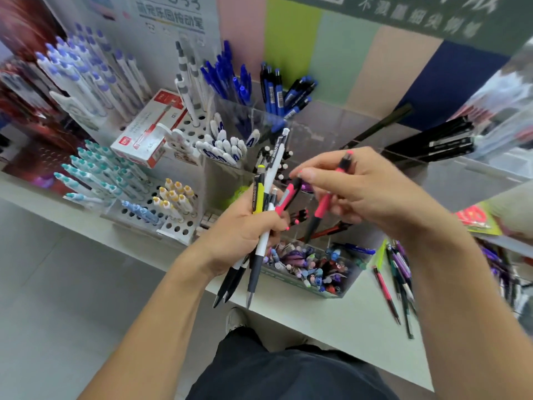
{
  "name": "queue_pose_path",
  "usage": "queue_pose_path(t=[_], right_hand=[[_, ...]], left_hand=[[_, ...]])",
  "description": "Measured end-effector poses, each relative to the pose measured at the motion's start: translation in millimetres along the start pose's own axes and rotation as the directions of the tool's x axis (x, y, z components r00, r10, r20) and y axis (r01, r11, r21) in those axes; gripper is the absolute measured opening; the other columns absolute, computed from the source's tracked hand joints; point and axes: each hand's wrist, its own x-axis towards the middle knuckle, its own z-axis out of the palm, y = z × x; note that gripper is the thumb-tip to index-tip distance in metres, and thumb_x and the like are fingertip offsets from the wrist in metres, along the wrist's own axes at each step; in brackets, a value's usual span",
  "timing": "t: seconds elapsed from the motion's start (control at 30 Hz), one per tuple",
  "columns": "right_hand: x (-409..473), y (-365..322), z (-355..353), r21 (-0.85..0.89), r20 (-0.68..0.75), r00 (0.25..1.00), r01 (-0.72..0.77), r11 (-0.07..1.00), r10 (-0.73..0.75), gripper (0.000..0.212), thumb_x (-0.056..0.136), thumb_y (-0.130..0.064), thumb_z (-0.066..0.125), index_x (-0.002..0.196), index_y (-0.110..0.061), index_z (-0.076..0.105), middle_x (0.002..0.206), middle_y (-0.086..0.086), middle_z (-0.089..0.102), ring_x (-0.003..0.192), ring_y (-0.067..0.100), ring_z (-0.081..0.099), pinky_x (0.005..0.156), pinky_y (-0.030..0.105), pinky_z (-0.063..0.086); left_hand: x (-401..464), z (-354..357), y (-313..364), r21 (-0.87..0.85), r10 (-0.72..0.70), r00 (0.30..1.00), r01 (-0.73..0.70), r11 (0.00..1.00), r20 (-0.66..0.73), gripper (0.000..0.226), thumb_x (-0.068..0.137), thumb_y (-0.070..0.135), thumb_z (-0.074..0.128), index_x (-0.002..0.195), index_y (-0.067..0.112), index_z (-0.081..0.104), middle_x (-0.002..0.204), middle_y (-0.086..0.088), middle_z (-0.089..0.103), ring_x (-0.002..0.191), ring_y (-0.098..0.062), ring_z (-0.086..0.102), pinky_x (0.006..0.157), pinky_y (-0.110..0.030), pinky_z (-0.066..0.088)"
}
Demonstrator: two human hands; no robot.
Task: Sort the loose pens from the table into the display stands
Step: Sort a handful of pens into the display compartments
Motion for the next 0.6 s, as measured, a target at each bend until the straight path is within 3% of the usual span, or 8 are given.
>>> queue_pose_path(t=[0.1,0.2,0.3,0.37,0.47,0.53,0.6], right_hand=[[5,10,11,0.063,-0.037,0.998,0.044,0.997,-0.042,0.019,0.095,-0.020,0.068,0.090,-0.003,0.073,0.058,0.015,0.054,0.043,0.015,0.043,0.037,0.019,0.028],[2,17,8,0.083,-0.108,0.990,0.096,0.992,-0.087,0.019,0.096,-0.017,0.068,0.084,-0.003,0.073,0.053,0.018,0.056,0.038,0.019,0.040,0.036,0.022,0.028],[-2,15,5,0.075,-0.209,0.967,0.163,0.984,-0.144,0.021,0.097,-0.015,0.066,0.084,0.000,0.072,0.059,0.032,0.057,0.038,0.025,0.039,0.035,0.023,0.029],[-6,12,-3,0.060,-0.339,0.928,0.187,0.980,-0.156,0.022,0.098,-0.015,0.064,0.083,0.000,0.070,0.058,0.029,0.059,0.036,0.024,0.041,0.034,0.023,0.030],[-18,8,-25,-0.063,-0.507,0.831,0.229,0.971,-0.229,0.020,0.100,-0.018,0.062,0.085,-0.008,0.069,0.057,0.016,0.063,0.038,0.022,0.050,0.034,0.027,0.038],[-26,8,-27,-0.207,-0.522,0.798,0.226,0.952,-0.302,0.017,0.099,-0.020,0.064,0.086,-0.011,0.070,0.059,0.011,0.066,0.042,0.021,0.059,0.037,0.029,0.046],[-29,14,-8,-0.335,-0.494,0.799,0.191,0.923,-0.344,0.015,0.098,-0.020,0.066,0.085,-0.014,0.070,0.058,0.000,0.065,0.044,0.013,0.062,0.040,0.028,0.051]], left_hand=[[3,8,-1,-0.046,-0.012,1.000,0.012,0.999,0.010,0.020,0.073,0.004,0.059,0.086,0.013,0.047,0.071,-0.013,0.043,0.044,-0.012,0.041,0.042,-0.018,0.035],[2,9,-2,-0.161,-0.013,1.000,0.012,0.987,-0.006,0.017,0.074,0.005,0.060,0.071,0.022,0.057,0.072,-0.011,0.048,0.046,-0.015,0.038,0.041,-0.021,0.032],[-2,4,-7,-0.283,0.008,0.999,-0.017,0.959,-0.035,0.015,0.082,0.008,0.060,0.080,0.020,0.052,0.072,-0.010,0.054,0.042,-0.014,0.037,0.040,-0.018,0.030],[-5,-4,-14,-0.322,0.009,0.994,-0.043,0.946,-0.108,0.019,0.085,0.007,0.060,0.085,0.019,0.045,0.069,-0.007,0.049,0.041,-0.013,0.036,0.037,-0.016,0.030],[-9,-19,-23,-0.272,0.010,0.969,-0.079,0.959,-0.245,0.022,0.089,0.004,0.057,0.085,0.020,0.042,0.064,-0.003,0.039,0.043,-0.014,0.031,0.037,-0.017,0.029],[-9,-27,-24,-0.190,0.030,0.944,-0.097,0.977,-0.330,0.027,0.096,-0.001,0.055,0.086,0.019,0.042,0.064,-0.004,0.036,0.046,-0.015,0.031,0.038,-0.019,0.028],[-8,-30,-24,-0.011,0.102,0.910,-0.116,0.993,-0.401,0.025,0.096,0.001,0.059,0.088,0.019,0.044,0.067,-0.005,0.038,0.051,-0.015,0.038,0.044,-0.021,0.037]])
